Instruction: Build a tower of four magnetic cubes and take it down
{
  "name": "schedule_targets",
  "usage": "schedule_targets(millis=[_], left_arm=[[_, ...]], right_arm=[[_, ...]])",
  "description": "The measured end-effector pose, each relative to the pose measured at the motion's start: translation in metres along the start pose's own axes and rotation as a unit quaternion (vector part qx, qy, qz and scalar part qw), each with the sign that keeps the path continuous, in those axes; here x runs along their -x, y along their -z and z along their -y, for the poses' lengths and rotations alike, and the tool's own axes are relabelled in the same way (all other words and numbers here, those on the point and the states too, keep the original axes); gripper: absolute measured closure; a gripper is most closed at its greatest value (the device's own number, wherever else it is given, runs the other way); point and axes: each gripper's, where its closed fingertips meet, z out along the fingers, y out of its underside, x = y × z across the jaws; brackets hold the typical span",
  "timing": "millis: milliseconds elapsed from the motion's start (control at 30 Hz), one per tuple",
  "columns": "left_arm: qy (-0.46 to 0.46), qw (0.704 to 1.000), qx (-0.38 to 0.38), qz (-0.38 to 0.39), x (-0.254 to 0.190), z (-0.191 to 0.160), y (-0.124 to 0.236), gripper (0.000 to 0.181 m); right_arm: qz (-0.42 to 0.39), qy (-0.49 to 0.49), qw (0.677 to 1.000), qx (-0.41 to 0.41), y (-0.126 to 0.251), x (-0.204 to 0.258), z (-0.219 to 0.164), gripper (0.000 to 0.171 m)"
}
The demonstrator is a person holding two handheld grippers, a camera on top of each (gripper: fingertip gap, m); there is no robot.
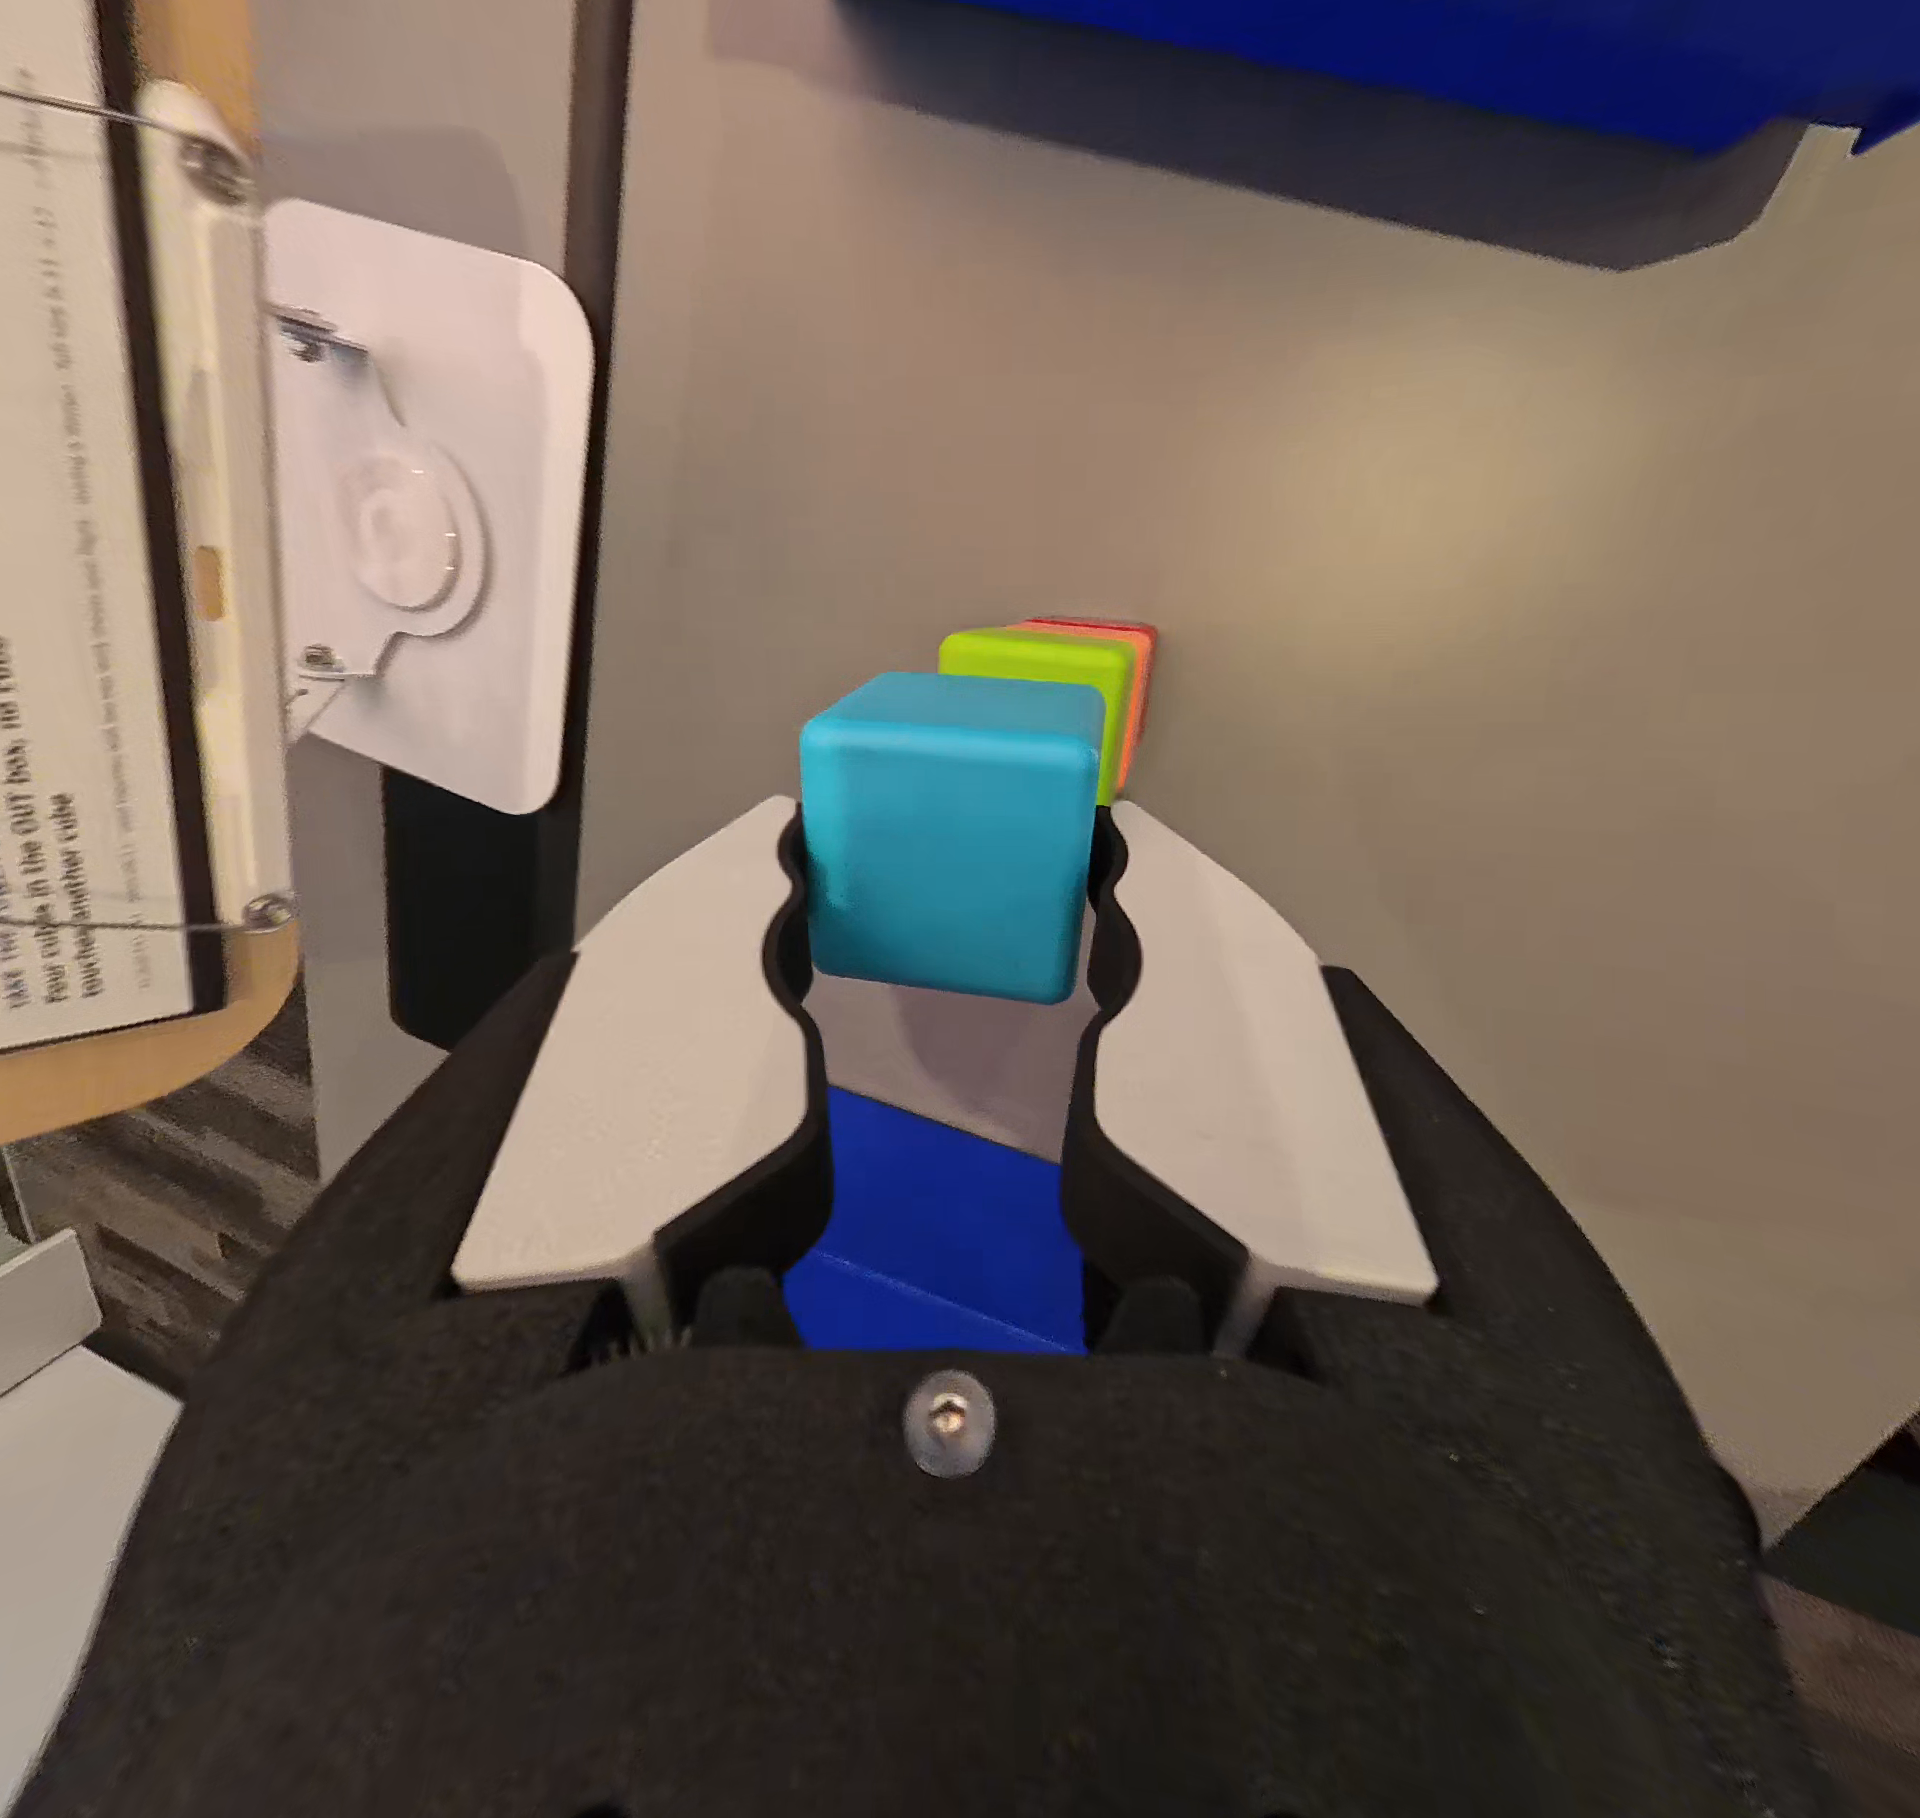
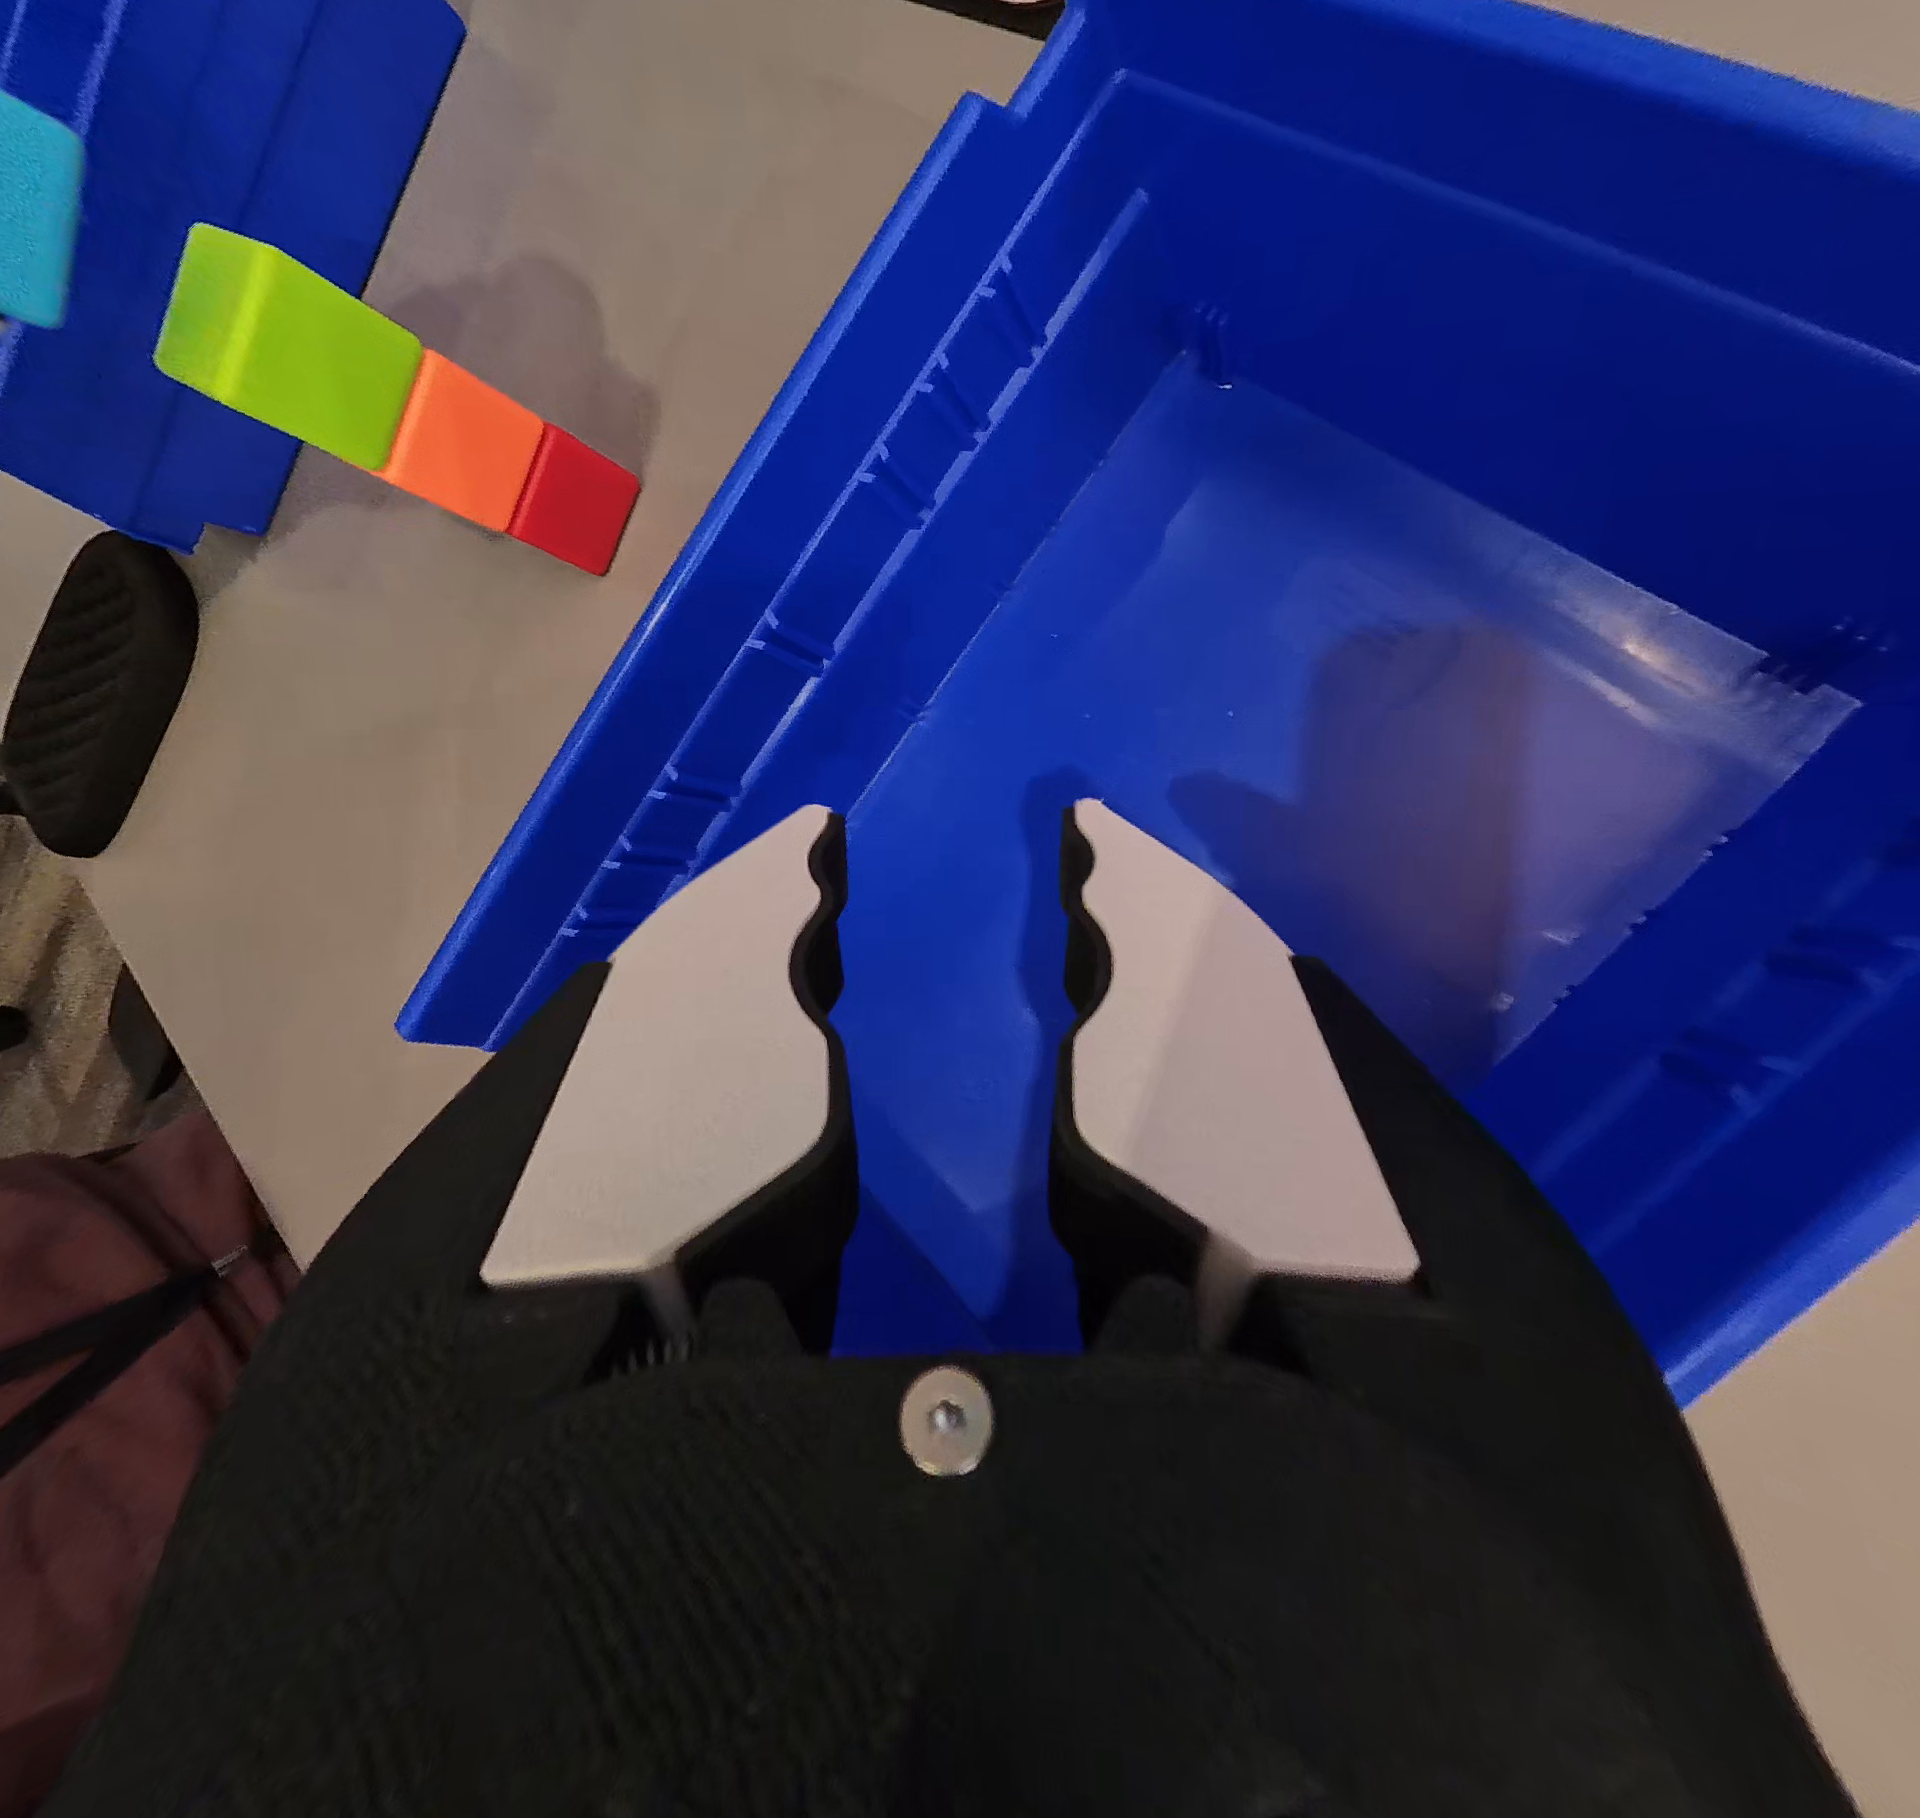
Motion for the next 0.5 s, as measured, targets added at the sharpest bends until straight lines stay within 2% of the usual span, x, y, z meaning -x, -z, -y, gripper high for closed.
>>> schedule_targets(millis=[500], left_arm=[[-0.013,0.999,0.042,-0.015,-0.007,-0.003,-0.029,0.13]], right_arm=[[0.013,-0.004,1.0,-0.006,0.003,0.0,0.001,0.131]])
